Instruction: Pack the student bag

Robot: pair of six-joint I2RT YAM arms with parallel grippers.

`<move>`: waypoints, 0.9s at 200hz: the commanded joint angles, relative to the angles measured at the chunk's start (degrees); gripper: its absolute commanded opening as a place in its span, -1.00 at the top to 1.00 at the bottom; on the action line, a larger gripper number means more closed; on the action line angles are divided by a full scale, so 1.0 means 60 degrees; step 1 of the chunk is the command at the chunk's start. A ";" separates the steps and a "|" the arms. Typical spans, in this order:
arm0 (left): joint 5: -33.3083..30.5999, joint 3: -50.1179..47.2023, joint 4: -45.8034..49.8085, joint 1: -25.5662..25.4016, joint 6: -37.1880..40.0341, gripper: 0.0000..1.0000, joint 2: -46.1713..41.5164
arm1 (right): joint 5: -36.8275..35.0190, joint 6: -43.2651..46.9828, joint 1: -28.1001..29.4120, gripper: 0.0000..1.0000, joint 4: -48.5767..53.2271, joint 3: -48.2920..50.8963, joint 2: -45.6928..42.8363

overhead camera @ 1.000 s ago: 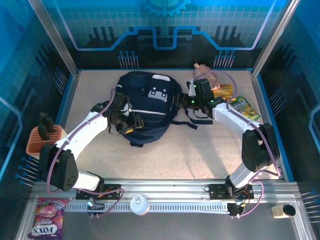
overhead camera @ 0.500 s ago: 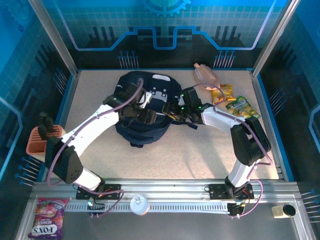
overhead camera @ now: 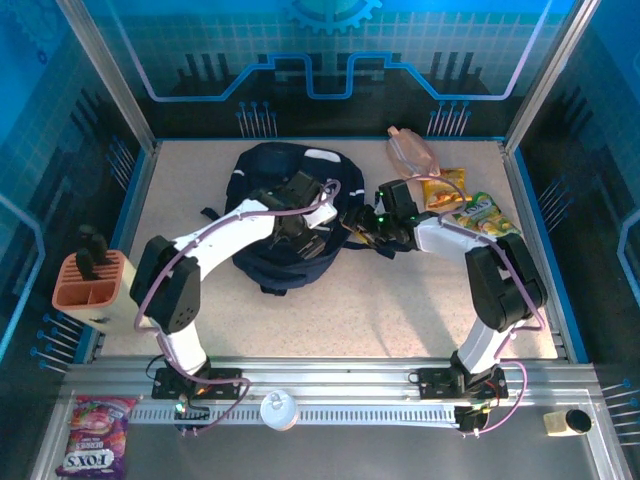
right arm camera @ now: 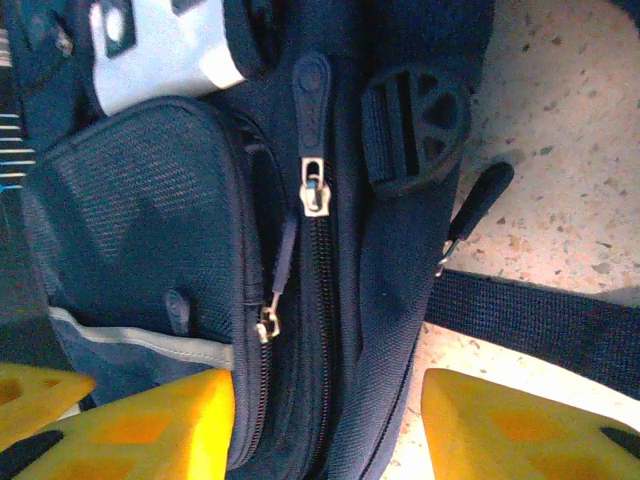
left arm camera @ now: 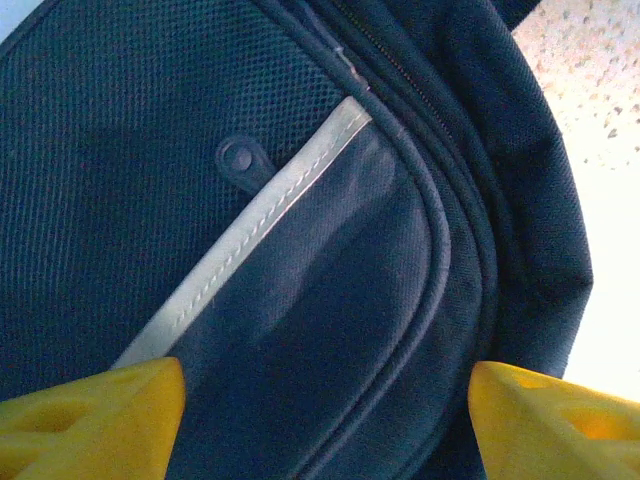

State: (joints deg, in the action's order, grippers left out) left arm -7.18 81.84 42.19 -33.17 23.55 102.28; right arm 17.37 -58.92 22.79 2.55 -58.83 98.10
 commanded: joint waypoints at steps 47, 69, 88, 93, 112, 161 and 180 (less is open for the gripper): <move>0.0777 0.1566 0.2011 -0.0064 0.1773 -0.51 0.1096 | -0.0378 0.0283 -0.0456 -0.06 0.0321 0.0327 -0.0802; 0.0758 0.1601 0.2023 -0.0080 0.1759 -0.51 0.1303 | -0.0388 0.0309 -0.0501 -0.07 0.0359 0.0342 -0.0840; 0.0463 0.1494 0.1754 -0.0090 0.1773 -0.52 0.1381 | -0.0382 0.0276 -0.0524 -0.07 0.0353 0.0377 -0.0827; 0.0216 0.1422 0.1522 -0.0120 0.1773 -0.52 0.1395 | -0.0385 0.0261 -0.0530 -0.07 0.0338 0.0389 -0.0824; -0.0530 0.1228 0.1062 -0.0185 0.1906 -0.44 0.1410 | -0.0388 0.0232 -0.0573 -0.07 0.0308 0.0422 -0.0824; -0.1141 0.1023 0.0752 -0.0220 0.2028 -0.22 0.1459 | -0.0322 0.0323 -0.0678 -0.08 0.0261 0.0382 -0.0868; -0.1025 0.1048 0.0959 -0.0224 0.2095 -0.30 0.1569 | -0.0324 0.0364 -0.0716 -0.08 0.0264 0.0335 -0.0868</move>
State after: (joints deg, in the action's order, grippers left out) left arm -11.77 88.53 47.62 -34.57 34.92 110.15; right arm 15.49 -58.00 19.55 3.57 -56.66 94.39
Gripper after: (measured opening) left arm 0.632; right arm 0.537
